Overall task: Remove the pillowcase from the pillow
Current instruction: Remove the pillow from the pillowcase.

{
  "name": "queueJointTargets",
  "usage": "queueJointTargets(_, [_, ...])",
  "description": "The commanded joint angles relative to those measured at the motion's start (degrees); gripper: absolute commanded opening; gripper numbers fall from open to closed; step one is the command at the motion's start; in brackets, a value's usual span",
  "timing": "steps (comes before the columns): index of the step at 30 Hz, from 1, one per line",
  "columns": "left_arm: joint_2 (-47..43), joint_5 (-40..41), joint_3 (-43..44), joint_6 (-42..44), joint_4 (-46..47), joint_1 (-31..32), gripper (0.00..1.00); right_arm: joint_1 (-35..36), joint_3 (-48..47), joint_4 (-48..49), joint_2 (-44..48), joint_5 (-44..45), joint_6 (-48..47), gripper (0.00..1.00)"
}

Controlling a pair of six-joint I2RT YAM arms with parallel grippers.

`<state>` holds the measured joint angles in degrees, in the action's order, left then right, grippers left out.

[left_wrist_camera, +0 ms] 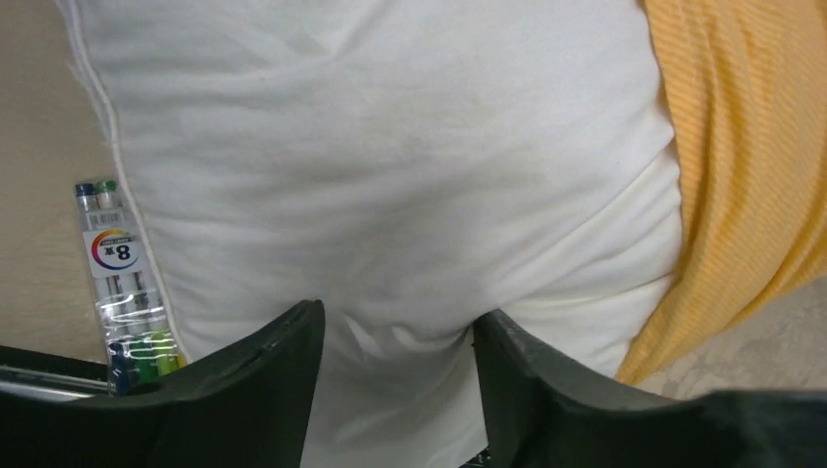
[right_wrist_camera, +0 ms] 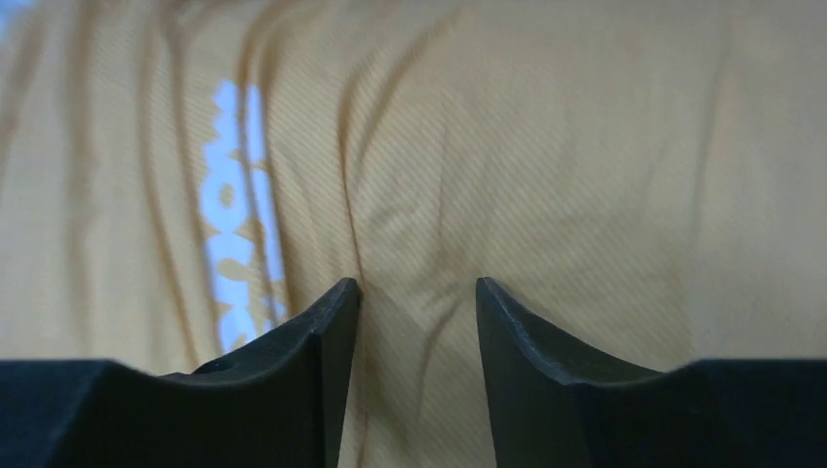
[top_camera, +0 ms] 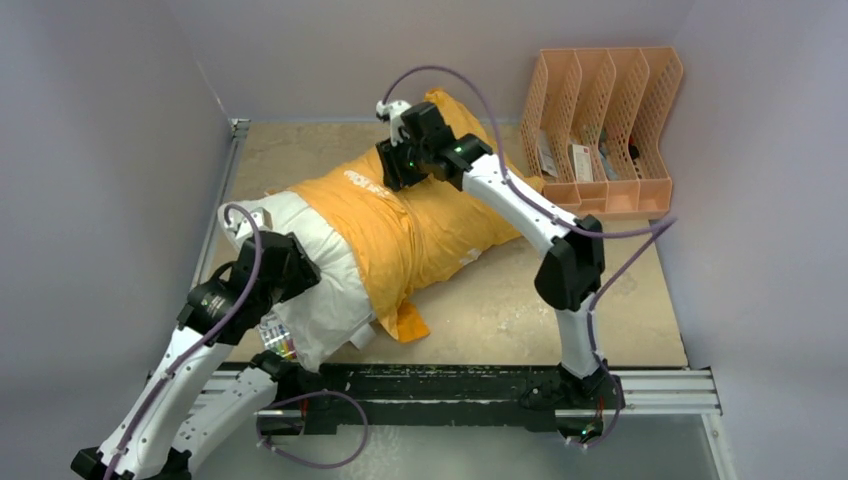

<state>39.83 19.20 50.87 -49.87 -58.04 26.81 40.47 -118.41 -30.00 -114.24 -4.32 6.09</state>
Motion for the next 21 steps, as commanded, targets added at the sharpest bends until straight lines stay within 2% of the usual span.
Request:
queueJointTargets(1, [3.8,5.8,9.0,2.7,-2.8,-0.6,0.63,0.1,5.1,-6.6,-0.5,2.1,1.2,0.36])
queueJointTargets(3, [7.4,8.5,12.5,3.7,-2.1,-0.6,0.68,0.1,11.5,-5.4,2.8,3.9,2.9,0.11])
queueJointTargets(4, [9.2,9.7,13.9,4.2,-1.6,-0.6,0.7,0.1,14.7,-4.9,4.9,4.2,4.0,0.04])
queueJointTargets(5, [11.0,10.8,15.1,4.6,-1.1,-0.6,0.71,0.1,18.0,-4.1,7.1,4.6,5.1,0.01])
queueJointTargets(10, [19.9,10.9,15.1,6.3,3.6,-2.5,0.75,3.9,30.4,-1.8,19.6,9.3,10.0,0.0])
queueJointTargets(15, [23.6,2.7,10.6,9.0,11.2,-7.9,0.77,9.9,31.7,-3.4,28.0,20.6,13.9,0.0])
queueJointTargets(16, [24.1,1.4,10.2,9.8,12.3,-8.8,0.72,10.1,31.7,-3.4,29.2,20.9,14.6,0.0])
queueJointTargets(18, [25.0,-0.9,10.2,11.6,14.1,-9.4,0.52,10.7,31.7,-2.6,31.2,21.2,15.0,0.0])
queueJointTargets(21, [26.6,-3.6,11.4,14.9,15.5,-10.0,0.14,11.4,32.0,-1.6,33.5,22.5,14.6,0.0])
